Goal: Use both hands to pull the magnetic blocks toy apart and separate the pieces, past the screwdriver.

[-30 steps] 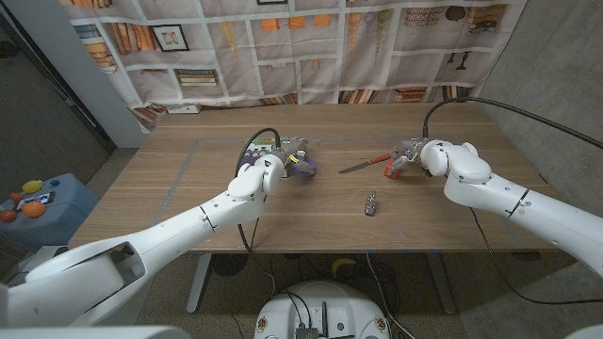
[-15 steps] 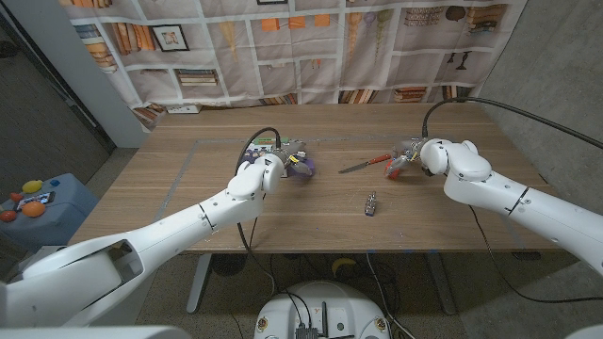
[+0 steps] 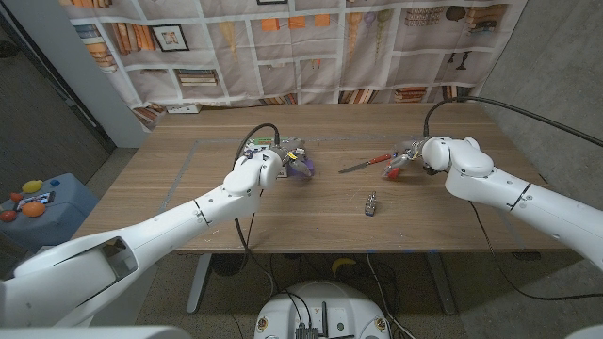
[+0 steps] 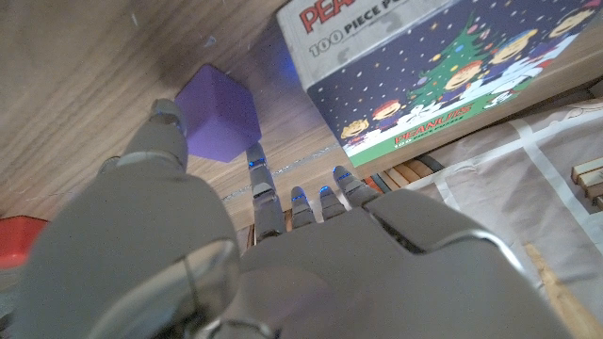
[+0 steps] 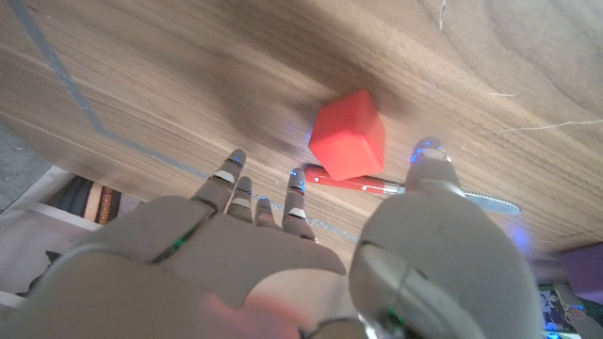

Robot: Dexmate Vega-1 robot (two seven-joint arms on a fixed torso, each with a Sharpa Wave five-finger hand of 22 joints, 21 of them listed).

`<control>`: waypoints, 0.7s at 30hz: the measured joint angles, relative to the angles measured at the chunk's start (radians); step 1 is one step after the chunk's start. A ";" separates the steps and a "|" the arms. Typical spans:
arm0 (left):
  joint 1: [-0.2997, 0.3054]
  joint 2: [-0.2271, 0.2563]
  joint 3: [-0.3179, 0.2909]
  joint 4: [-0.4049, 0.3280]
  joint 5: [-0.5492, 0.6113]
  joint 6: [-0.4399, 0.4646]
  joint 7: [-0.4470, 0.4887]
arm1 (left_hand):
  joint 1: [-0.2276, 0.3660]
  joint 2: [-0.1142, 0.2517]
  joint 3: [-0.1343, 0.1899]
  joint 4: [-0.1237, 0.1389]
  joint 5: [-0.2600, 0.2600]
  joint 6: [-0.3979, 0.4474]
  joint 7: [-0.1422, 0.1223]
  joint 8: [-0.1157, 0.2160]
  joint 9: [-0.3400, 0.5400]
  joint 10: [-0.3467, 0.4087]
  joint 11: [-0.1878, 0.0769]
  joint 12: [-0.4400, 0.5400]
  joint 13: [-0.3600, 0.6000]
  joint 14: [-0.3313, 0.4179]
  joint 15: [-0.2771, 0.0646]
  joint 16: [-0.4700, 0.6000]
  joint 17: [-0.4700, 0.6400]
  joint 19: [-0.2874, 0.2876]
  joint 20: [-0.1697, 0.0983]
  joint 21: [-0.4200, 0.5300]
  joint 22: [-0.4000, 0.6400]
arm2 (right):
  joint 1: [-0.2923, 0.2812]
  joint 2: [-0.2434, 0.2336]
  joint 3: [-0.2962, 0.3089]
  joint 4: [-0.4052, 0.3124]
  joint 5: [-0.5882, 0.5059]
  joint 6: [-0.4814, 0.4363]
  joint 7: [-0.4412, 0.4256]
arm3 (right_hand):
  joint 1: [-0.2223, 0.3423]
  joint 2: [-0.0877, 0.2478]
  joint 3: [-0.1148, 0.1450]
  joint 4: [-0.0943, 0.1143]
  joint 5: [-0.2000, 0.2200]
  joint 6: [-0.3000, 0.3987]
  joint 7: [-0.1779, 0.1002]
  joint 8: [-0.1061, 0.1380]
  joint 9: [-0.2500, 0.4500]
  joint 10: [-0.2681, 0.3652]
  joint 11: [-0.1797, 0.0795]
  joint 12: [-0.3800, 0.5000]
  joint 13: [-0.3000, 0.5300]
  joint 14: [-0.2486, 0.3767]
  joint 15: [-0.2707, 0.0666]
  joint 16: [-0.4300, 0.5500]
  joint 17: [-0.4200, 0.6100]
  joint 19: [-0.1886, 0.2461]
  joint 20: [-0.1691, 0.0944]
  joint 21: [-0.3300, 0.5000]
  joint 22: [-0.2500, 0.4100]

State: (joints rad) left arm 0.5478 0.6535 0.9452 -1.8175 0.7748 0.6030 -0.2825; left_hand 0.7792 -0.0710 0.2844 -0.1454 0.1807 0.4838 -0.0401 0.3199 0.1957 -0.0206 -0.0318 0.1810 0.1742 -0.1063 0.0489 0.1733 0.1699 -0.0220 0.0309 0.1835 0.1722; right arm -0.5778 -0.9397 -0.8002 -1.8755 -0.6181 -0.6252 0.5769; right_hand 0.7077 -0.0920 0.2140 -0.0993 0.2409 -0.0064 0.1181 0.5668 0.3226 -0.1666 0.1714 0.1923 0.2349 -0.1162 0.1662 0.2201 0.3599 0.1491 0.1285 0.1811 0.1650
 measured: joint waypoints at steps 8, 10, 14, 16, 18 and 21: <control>0.006 0.009 -0.017 -0.017 -0.010 -0.009 -0.010 | -0.045 0.005 -0.003 0.003 0.000 -0.104 0.003 -0.080 -0.014 -0.043 0.029 0.000 0.000 -0.043 0.018 0.000 0.000 -0.050 -0.016 0.000 0.000 | 0.006 -0.002 0.000 0.013 0.014 0.001 0.011 | -0.085 -0.007 -0.028 0.028 0.030 -0.093 0.000 -0.069 -0.023 0.000 0.000 0.008 0.000 -0.038 0.027 -0.009 0.005 -0.023 0.009 0.000 0.000; 0.007 0.010 -0.021 -0.020 -0.016 -0.013 -0.011 | -0.051 0.006 -0.003 0.003 0.000 -0.128 0.001 -0.096 -0.015 -0.050 0.036 0.000 0.000 -0.050 0.017 0.000 0.000 -0.051 -0.028 0.000 0.000 | 0.003 -0.002 0.008 0.016 0.022 0.006 0.004 | -0.096 0.004 -0.033 0.033 0.037 -0.107 0.003 -0.085 -0.032 0.000 0.000 0.010 0.000 -0.051 0.028 -0.013 0.005 -0.032 0.011 0.000 0.000; 0.018 0.014 -0.043 -0.029 -0.037 -0.018 -0.006 | -0.074 0.008 -0.010 0.010 -0.002 -0.174 -0.002 -0.124 -0.017 -0.061 0.046 0.000 0.000 -0.058 0.022 0.000 0.000 -0.065 -0.042 0.000 -0.005 | -0.011 -0.004 0.026 0.020 0.061 0.022 -0.029 | -0.116 0.003 -0.042 0.042 0.038 -0.122 -0.005 -0.105 -0.046 -0.005 0.005 0.016 0.000 -0.054 0.029 -0.013 0.005 -0.032 0.011 0.000 0.000; 0.025 0.015 -0.052 -0.033 -0.047 -0.019 0.002 | -0.086 0.009 -0.010 0.010 -0.004 -0.192 0.000 -0.135 -0.019 -0.064 0.050 0.000 0.000 -0.058 0.022 0.000 0.000 -0.067 -0.044 0.000 -0.005 | -0.018 -0.006 0.035 0.020 0.074 0.027 -0.044 | -0.133 0.002 -0.043 0.043 0.039 -0.125 -0.007 -0.111 -0.051 -0.005 0.005 0.020 0.000 -0.054 0.029 -0.013 0.005 -0.036 0.015 0.000 0.000; 0.034 0.016 -0.063 -0.038 -0.062 -0.019 0.017 | -0.094 0.017 -0.014 0.014 -0.004 -0.203 0.003 -0.138 -0.019 -0.069 0.055 0.000 -0.002 -0.061 0.025 0.000 0.000 -0.071 -0.048 0.000 -0.005 | -0.026 -0.007 0.044 0.021 0.092 0.034 -0.063 | -0.137 0.001 -0.046 0.046 0.045 -0.125 -0.007 -0.115 -0.056 -0.005 0.005 0.023 0.000 -0.054 0.029 -0.013 0.005 -0.037 0.016 0.000 0.000; 0.049 0.017 -0.080 -0.043 -0.080 -0.019 0.036 | -0.106 0.018 -0.018 0.018 -0.004 -0.221 0.006 -0.143 -0.019 -0.069 0.055 0.000 -0.002 -0.064 0.028 0.000 0.000 -0.073 -0.050 0.000 -0.005 | -0.046 -0.009 0.068 0.024 0.129 0.053 -0.107 | -0.145 0.008 -0.051 0.051 0.045 -0.124 -0.008 -0.120 -0.064 0.001 -0.001 0.029 0.000 -0.059 0.023 -0.013 0.005 -0.037 0.016 0.000 0.000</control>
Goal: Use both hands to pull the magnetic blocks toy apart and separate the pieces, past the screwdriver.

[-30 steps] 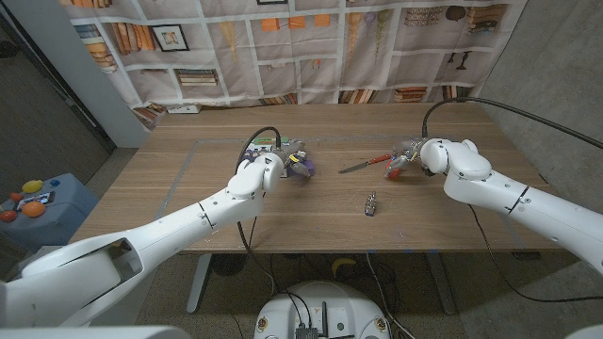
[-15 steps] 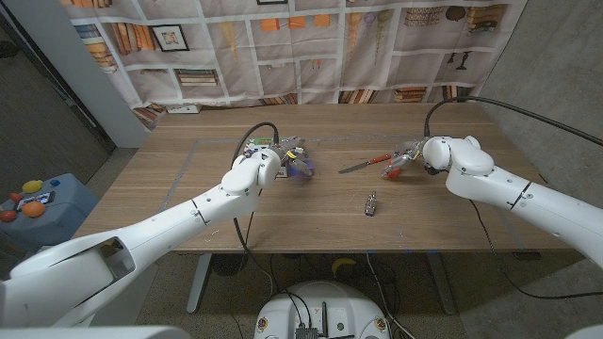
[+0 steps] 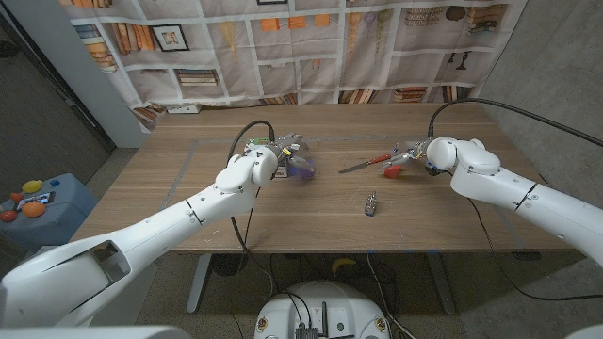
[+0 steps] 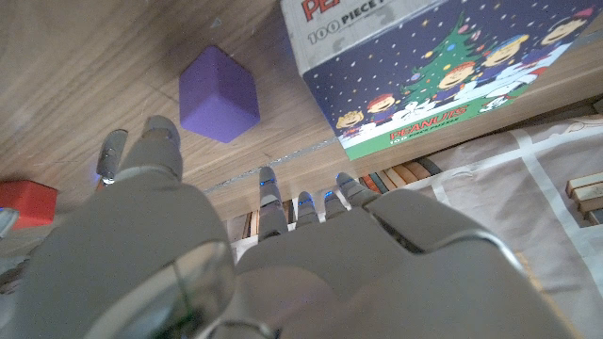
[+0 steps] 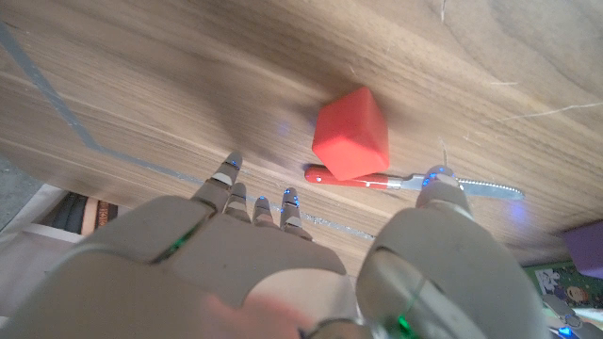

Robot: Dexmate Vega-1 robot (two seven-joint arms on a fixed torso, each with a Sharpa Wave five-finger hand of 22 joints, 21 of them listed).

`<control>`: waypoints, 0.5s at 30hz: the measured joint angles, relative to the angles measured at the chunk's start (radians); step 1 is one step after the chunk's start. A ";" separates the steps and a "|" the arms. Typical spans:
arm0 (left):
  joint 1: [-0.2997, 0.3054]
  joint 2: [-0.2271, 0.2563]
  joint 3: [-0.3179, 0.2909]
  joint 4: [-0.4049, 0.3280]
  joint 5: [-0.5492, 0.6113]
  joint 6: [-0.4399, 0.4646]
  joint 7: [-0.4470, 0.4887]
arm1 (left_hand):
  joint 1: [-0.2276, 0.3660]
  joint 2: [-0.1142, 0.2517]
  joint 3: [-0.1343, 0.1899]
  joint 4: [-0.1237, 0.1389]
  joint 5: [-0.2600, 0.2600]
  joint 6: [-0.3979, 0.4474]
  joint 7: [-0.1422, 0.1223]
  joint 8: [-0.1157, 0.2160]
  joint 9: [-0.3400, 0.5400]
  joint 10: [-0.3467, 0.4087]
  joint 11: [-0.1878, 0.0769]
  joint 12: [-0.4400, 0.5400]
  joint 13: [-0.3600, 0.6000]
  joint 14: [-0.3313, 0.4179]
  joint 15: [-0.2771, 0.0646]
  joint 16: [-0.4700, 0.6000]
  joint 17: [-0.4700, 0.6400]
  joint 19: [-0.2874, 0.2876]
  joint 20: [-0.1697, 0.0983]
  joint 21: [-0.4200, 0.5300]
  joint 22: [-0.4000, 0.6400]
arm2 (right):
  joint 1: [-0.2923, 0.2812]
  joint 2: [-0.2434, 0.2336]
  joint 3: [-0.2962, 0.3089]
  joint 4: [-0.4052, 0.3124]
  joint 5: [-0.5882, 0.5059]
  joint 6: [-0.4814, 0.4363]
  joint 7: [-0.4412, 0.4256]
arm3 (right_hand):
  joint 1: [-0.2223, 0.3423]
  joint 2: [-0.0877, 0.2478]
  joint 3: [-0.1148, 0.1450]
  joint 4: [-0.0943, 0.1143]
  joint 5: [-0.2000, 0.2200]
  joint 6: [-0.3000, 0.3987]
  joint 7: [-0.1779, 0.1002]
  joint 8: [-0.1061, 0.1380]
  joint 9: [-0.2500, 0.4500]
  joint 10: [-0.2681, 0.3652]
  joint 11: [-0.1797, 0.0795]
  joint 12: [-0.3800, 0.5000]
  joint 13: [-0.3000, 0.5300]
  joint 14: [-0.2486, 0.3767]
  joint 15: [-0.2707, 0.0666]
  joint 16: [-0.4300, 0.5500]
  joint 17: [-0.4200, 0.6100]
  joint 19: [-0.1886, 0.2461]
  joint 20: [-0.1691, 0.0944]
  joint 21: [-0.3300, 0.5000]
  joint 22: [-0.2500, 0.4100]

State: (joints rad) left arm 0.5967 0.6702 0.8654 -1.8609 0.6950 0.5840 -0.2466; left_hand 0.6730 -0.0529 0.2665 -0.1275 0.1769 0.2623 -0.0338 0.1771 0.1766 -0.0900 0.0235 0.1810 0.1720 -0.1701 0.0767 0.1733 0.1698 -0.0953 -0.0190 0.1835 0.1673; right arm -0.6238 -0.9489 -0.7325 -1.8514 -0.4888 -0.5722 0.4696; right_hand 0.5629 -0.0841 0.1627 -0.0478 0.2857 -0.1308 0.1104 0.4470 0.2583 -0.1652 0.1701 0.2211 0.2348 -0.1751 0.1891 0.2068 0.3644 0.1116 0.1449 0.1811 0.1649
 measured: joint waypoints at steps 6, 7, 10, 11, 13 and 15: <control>0.044 -0.001 -0.048 -0.012 -0.067 0.000 0.070 | -0.024 0.004 -0.007 0.007 0.000 -0.011 0.000 0.000 0.000 0.006 0.006 0.000 0.000 0.000 0.000 0.000 0.000 -0.004 -0.004 0.000 0.000 | -0.030 -0.001 0.037 0.009 0.065 0.040 -0.077 | -0.025 0.005 -0.007 0.007 0.000 0.012 -0.011 -0.006 -0.014 0.010 -0.010 0.003 -0.003 0.004 -0.015 0.005 0.000 0.001 -0.008 0.001 0.000; 0.053 -0.001 -0.058 -0.016 -0.081 0.000 0.087 | -0.028 0.008 -0.007 0.007 0.000 -0.015 0.004 0.000 0.000 0.006 0.006 0.000 0.000 0.000 0.000 0.000 0.000 -0.004 -0.004 0.000 0.000 | -0.035 -0.001 0.044 0.012 0.079 0.048 -0.091 | -0.029 0.008 -0.008 0.008 0.000 0.022 -0.011 -0.008 -0.016 0.013 -0.013 0.003 -0.003 0.005 -0.016 0.005 0.000 0.004 -0.011 0.004 0.000; 0.072 -0.001 -0.076 -0.023 -0.106 -0.002 0.115 | -0.036 0.016 -0.002 0.012 0.000 -0.016 0.005 0.000 0.000 0.011 0.011 0.004 0.000 0.000 0.000 0.000 0.000 -0.004 -0.004 0.000 0.000 | -0.046 0.000 0.059 0.017 0.107 0.064 -0.121 | -0.049 0.009 -0.012 0.012 0.000 0.033 -0.011 -0.008 -0.025 0.022 -0.022 0.010 -0.003 0.011 -0.022 0.005 0.000 0.010 -0.017 0.004 0.000; 0.082 0.000 -0.087 -0.028 -0.122 -0.003 0.133 | -0.042 0.022 -0.001 0.013 0.000 -0.016 0.005 0.000 0.000 0.011 0.011 0.005 0.000 0.000 0.000 0.000 -0.001 -0.004 -0.004 0.000 0.000 | -0.049 0.001 0.065 0.019 0.122 0.071 -0.137 | -0.049 0.009 -0.012 0.012 0.000 0.033 -0.010 -0.008 -0.027 0.026 -0.026 0.010 -0.005 0.011 -0.022 0.005 0.000 0.011 -0.018 0.004 0.000; 0.097 0.001 -0.102 -0.033 -0.148 -0.008 0.161 | -0.048 0.028 -0.001 0.013 0.000 -0.016 0.005 0.000 0.000 0.012 0.010 0.009 0.000 0.002 -0.002 0.005 -0.002 -0.004 -0.004 0.000 0.000 | -0.061 0.004 0.080 0.025 0.148 0.084 -0.163 | -0.058 0.019 -0.016 0.016 0.000 0.047 -0.011 -0.009 -0.033 0.033 -0.033 0.015 -0.007 0.018 -0.029 0.010 0.000 0.011 -0.018 0.007 0.000; 0.108 0.001 -0.114 -0.038 -0.166 -0.012 0.161 | -0.052 0.032 0.001 0.015 0.000 -0.016 0.005 0.000 0.000 0.022 0.011 0.009 0.000 0.006 -0.006 0.005 -0.002 -0.001 -0.002 0.000 0.000 | -0.069 0.007 0.081 0.025 0.168 0.095 -0.183 | -0.065 0.026 -0.013 0.019 0.000 0.056 -0.019 -0.015 -0.040 0.046 -0.046 0.020 -0.009 0.025 -0.036 0.013 0.000 0.015 -0.029 0.008 0.000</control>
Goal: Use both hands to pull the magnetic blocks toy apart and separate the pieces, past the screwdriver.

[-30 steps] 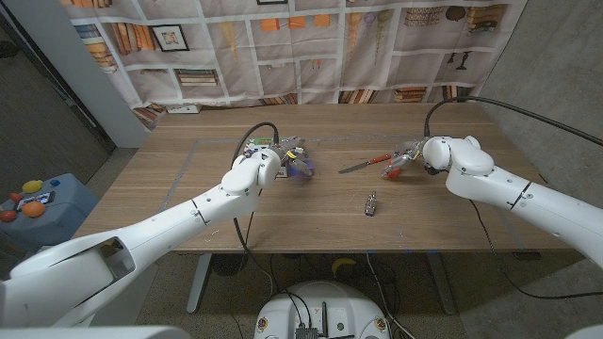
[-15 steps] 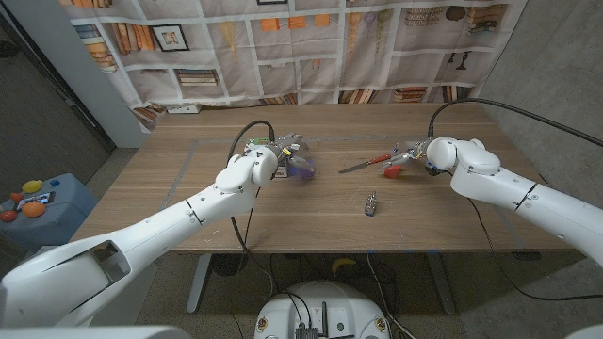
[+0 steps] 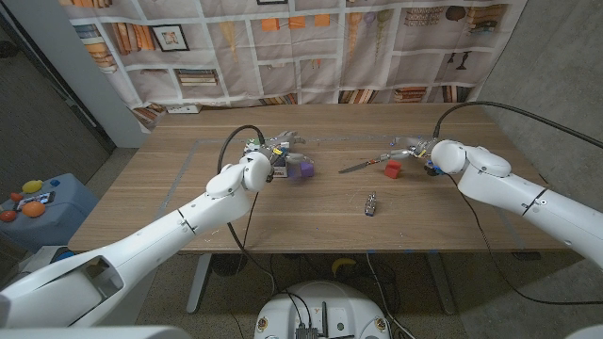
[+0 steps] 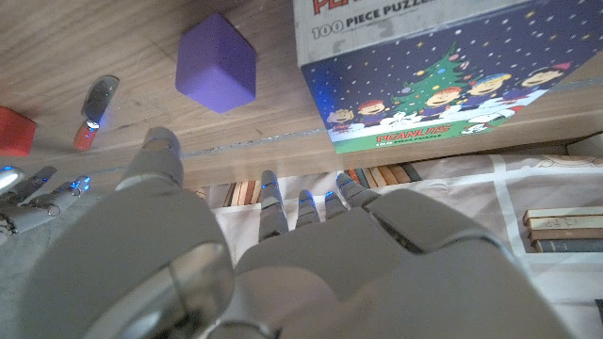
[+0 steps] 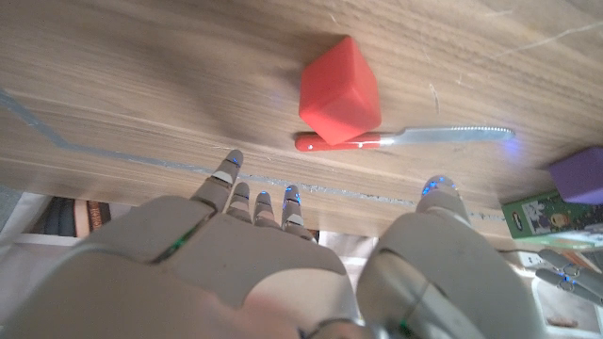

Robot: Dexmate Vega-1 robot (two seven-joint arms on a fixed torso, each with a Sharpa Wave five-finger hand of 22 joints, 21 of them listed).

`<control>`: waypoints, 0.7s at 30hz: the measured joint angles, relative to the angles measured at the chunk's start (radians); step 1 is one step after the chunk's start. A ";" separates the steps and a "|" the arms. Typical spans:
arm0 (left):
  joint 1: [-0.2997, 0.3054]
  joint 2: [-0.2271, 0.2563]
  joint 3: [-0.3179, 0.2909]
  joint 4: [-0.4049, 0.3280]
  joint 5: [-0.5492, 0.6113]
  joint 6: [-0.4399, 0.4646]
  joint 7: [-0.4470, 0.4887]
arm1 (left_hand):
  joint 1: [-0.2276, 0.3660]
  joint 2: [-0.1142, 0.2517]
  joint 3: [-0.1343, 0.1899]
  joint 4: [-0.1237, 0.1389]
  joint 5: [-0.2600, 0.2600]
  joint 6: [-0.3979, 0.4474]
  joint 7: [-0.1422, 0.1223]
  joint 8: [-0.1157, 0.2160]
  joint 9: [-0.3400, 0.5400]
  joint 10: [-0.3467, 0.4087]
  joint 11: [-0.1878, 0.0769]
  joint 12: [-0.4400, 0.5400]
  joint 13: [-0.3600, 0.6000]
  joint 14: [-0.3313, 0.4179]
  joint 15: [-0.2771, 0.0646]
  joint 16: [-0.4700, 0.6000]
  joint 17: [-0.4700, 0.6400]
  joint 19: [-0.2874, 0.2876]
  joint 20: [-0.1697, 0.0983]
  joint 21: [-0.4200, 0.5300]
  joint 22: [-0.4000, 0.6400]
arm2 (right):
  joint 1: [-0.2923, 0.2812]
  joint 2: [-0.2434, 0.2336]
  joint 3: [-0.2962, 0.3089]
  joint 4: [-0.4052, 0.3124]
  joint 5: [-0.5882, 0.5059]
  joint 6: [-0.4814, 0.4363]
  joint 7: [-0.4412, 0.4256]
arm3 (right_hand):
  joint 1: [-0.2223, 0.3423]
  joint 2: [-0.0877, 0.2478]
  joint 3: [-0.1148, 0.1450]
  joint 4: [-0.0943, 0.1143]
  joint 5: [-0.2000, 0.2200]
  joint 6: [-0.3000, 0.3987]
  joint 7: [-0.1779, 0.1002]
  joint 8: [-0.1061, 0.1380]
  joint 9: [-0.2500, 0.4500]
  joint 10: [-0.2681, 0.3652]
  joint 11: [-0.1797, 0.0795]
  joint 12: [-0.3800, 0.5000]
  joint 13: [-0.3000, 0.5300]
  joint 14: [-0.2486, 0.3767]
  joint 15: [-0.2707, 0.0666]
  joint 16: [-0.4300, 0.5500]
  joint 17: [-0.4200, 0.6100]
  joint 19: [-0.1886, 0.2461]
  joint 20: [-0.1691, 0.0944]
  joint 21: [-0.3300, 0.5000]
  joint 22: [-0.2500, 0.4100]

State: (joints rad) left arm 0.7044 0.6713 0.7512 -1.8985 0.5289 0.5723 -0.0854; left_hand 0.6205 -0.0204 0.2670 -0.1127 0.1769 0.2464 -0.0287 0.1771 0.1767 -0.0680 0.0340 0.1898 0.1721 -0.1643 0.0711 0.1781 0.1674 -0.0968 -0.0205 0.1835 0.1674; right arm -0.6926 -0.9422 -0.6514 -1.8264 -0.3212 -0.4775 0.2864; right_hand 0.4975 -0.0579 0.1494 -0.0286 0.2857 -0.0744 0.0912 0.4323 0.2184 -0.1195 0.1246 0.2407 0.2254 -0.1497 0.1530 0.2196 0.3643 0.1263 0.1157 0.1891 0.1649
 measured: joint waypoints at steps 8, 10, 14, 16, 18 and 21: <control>0.053 0.001 -0.058 -0.018 -0.095 -0.023 0.122 | -0.013 0.022 0.007 0.006 0.000 0.004 -0.004 0.000 0.000 0.007 -0.007 0.000 0.000 0.005 -0.005 0.000 0.000 0.017 -0.001 0.007 0.000 | -0.030 0.016 0.052 0.026 0.092 0.054 -0.094 | -0.008 0.008 0.000 0.000 -0.005 0.033 -0.012 -0.015 -0.022 0.034 -0.034 0.004 -0.011 0.022 -0.036 0.000 -0.008 0.011 -0.039 0.000 0.000; 0.065 0.001 -0.071 -0.019 -0.121 -0.033 0.149 | -0.014 0.025 0.007 0.006 0.000 0.009 -0.009 0.000 0.000 0.007 -0.007 0.000 0.000 0.013 -0.008 0.000 0.000 0.019 -0.003 0.007 0.000 | -0.036 0.021 0.062 0.032 0.115 0.066 -0.115 | -0.012 0.012 0.000 0.000 -0.006 0.041 -0.013 -0.015 -0.026 0.043 -0.043 0.004 -0.012 0.026 -0.041 0.000 -0.012 0.014 -0.043 0.000 0.000; 0.084 0.001 -0.095 -0.019 -0.164 -0.054 0.193 | -0.016 0.035 0.008 0.008 0.000 0.009 -0.009 0.000 0.000 0.014 -0.007 0.000 0.000 0.015 -0.007 0.000 0.000 0.024 0.003 0.007 0.000 | -0.049 0.030 0.079 0.042 0.156 0.090 -0.153 | -0.017 0.017 -0.004 0.004 -0.010 0.050 -0.019 -0.023 -0.030 0.054 -0.054 0.004 -0.016 0.032 -0.057 0.000 -0.016 0.016 -0.055 0.000 0.000; 0.094 0.001 -0.107 -0.018 -0.186 -0.068 0.217 | -0.023 0.042 0.011 0.011 0.000 0.008 -0.008 0.000 0.000 0.016 -0.005 0.001 0.000 0.020 -0.012 0.000 0.000 0.028 -0.001 0.007 0.000 | -0.058 0.036 0.090 0.050 0.180 0.104 -0.175 | -0.022 0.023 -0.004 0.004 -0.012 0.053 -0.022 -0.023 -0.033 0.053 -0.053 0.004 -0.016 0.032 -0.057 0.000 -0.017 0.020 -0.059 0.000 0.000; 0.101 0.001 -0.116 -0.015 -0.204 -0.082 0.232 | -0.028 0.048 0.011 0.011 0.000 0.008 0.001 0.000 0.000 0.024 -0.005 0.007 0.000 0.030 -0.012 0.000 0.000 0.033 0.001 0.007 0.000 | -0.066 0.040 0.098 0.052 0.197 0.113 -0.193 | -0.022 0.023 -0.004 0.004 -0.013 0.062 -0.020 -0.023 -0.033 0.057 -0.057 0.004 -0.021 0.034 -0.059 0.001 -0.017 0.022 -0.061 0.000 0.000; 0.110 0.002 -0.130 -0.007 -0.238 -0.110 0.265 | -0.024 0.054 0.011 0.011 0.000 0.009 0.009 0.000 0.000 0.030 -0.005 0.007 0.000 0.031 -0.012 0.000 0.000 0.039 -0.001 0.007 0.000 | -0.082 0.048 0.112 0.055 0.231 0.130 -0.228 | -0.031 0.031 -0.004 0.004 -0.018 0.066 -0.023 -0.030 -0.037 0.063 -0.063 0.004 -0.021 0.043 -0.068 0.007 -0.021 0.029 -0.068 0.000 0.000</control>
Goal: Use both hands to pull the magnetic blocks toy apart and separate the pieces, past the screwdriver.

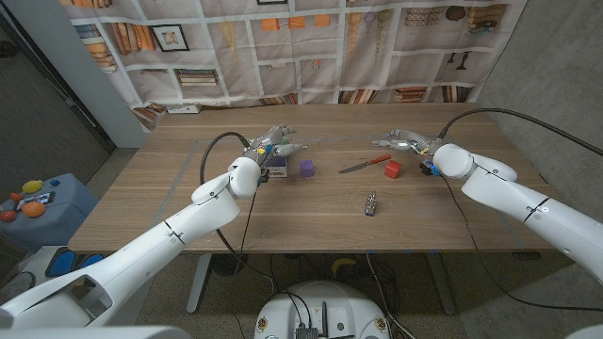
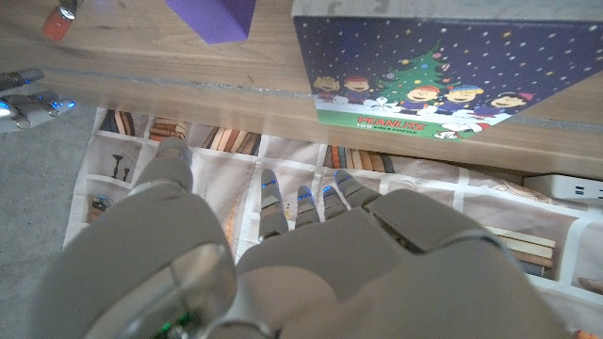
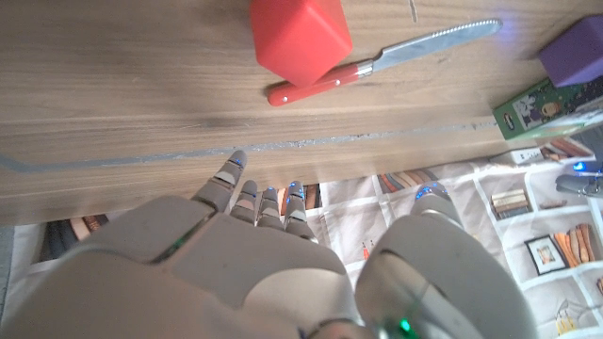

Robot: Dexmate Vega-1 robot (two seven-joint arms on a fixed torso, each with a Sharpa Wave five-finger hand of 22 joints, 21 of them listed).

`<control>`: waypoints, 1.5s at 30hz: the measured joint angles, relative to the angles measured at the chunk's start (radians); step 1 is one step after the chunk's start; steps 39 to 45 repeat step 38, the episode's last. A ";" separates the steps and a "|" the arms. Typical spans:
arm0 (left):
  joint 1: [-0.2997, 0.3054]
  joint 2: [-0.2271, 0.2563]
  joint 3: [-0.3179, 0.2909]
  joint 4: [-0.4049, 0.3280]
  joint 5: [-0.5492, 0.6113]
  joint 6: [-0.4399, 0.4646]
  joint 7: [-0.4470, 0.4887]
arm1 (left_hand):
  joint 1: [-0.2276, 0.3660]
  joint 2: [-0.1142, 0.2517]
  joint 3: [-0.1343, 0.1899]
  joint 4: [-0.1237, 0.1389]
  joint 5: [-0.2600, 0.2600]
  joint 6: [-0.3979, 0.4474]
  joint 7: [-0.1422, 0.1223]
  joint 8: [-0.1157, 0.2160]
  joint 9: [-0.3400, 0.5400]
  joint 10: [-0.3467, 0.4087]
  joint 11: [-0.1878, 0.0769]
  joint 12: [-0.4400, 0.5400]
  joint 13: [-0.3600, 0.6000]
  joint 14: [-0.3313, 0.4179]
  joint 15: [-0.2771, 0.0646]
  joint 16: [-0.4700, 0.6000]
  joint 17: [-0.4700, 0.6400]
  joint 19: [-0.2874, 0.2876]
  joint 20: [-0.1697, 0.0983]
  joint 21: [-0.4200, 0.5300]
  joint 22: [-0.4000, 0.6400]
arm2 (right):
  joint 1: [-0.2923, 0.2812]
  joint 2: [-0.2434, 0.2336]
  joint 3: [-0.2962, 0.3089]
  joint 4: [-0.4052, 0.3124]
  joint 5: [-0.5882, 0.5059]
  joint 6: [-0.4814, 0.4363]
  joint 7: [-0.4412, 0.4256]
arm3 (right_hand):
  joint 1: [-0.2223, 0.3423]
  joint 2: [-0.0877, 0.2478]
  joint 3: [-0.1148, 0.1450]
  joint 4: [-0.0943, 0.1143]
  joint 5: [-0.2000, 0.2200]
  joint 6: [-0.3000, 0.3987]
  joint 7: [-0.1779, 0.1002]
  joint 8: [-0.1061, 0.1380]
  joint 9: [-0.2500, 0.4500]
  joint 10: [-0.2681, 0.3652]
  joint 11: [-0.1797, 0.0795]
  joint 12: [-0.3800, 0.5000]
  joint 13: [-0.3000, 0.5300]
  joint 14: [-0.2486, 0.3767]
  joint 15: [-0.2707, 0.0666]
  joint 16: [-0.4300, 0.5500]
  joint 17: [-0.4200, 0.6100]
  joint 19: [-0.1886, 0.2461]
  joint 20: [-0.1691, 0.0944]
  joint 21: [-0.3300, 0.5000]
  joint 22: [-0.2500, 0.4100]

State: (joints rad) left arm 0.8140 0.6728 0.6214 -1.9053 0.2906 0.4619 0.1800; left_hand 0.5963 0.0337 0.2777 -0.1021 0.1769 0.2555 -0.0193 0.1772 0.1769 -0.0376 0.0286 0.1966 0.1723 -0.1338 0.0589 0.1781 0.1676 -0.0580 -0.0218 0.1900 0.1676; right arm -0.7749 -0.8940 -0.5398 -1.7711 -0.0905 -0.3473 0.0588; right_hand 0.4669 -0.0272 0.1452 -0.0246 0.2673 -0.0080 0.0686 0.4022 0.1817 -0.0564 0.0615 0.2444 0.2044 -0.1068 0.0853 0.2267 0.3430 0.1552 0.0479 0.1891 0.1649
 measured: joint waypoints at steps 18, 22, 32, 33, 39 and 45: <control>0.057 -0.008 -0.090 0.076 -0.180 -0.193 0.127 | -0.026 0.052 0.010 0.003 0.000 0.016 0.009 0.004 0.000 0.029 -0.029 0.000 0.000 0.039 -0.021 0.007 0.000 0.032 -0.007 0.008 0.000 | -0.064 0.051 0.058 0.047 0.158 0.121 -0.124 | -0.024 0.023 -0.006 0.011 -0.020 0.035 -0.022 -0.019 -0.005 0.051 -0.012 0.007 -0.010 0.030 -0.030 0.008 -0.014 0.022 -0.021 0.000 0.000; 0.074 -0.014 -0.108 0.088 -0.213 -0.228 0.150 | -0.032 0.058 0.010 0.003 0.000 0.016 0.009 0.004 0.000 0.029 -0.029 0.000 0.000 0.043 -0.018 0.007 0.000 0.034 -0.009 0.008 0.000 | -0.075 0.063 0.071 0.072 0.197 0.170 -0.137 | -0.042 0.024 -0.006 0.011 -0.024 0.040 -0.028 -0.025 -0.005 0.060 -0.017 0.007 -0.014 0.036 -0.036 0.008 -0.018 0.027 -0.027 0.000 0.000; 0.117 -0.044 -0.145 0.121 -0.298 -0.319 0.209 | -0.048 0.075 0.013 0.006 0.000 0.016 0.009 0.004 0.000 0.034 -0.034 0.000 0.000 0.043 -0.018 0.007 0.000 0.041 -0.012 0.008 0.000 | -0.107 0.094 0.106 0.145 0.294 0.310 -0.153 | -0.066 0.047 -0.011 0.025 -0.031 0.054 -0.028 -0.043 -0.010 0.078 -0.021 0.007 -0.018 0.048 -0.048 0.008 -0.023 0.034 -0.034 0.000 0.000; 0.122 -0.049 -0.149 0.125 -0.308 -0.333 0.216 | -0.048 0.075 0.013 0.007 0.000 0.016 0.009 0.004 0.000 0.034 -0.034 0.000 0.000 0.047 -0.022 0.007 0.000 0.041 -0.012 0.008 0.000 | -0.109 0.100 0.110 0.156 0.306 0.327 -0.153 | -0.068 0.049 -0.011 0.025 -0.031 0.054 -0.028 -0.044 -0.010 0.078 -0.021 0.007 -0.019 0.048 -0.048 0.008 -0.023 0.034 -0.034 0.000 0.000; 0.142 -0.076 -0.165 0.157 -0.356 -0.399 0.239 | -0.054 0.080 0.014 0.008 0.000 0.016 0.009 0.004 0.000 0.034 -0.034 0.000 0.000 0.048 -0.023 0.007 0.000 0.041 -0.012 0.008 0.000 | -0.117 0.128 0.123 0.211 0.355 0.407 -0.150 | -0.091 0.059 -0.016 0.039 -0.031 0.054 -0.028 -0.052 -0.010 0.082 -0.024 0.007 -0.018 0.048 -0.048 0.008 -0.027 0.034 -0.034 0.000 0.000; 0.142 -0.076 -0.165 0.157 -0.356 -0.399 0.239 | -0.054 0.080 0.014 0.008 0.000 0.016 0.009 0.004 0.000 0.034 -0.034 0.000 0.000 0.048 -0.023 0.007 0.000 0.041 -0.012 0.008 0.000 | -0.117 0.128 0.123 0.211 0.355 0.407 -0.150 | -0.091 0.059 -0.016 0.039 -0.031 0.054 -0.028 -0.052 -0.010 0.082 -0.024 0.007 -0.018 0.048 -0.048 0.008 -0.027 0.034 -0.034 0.000 0.000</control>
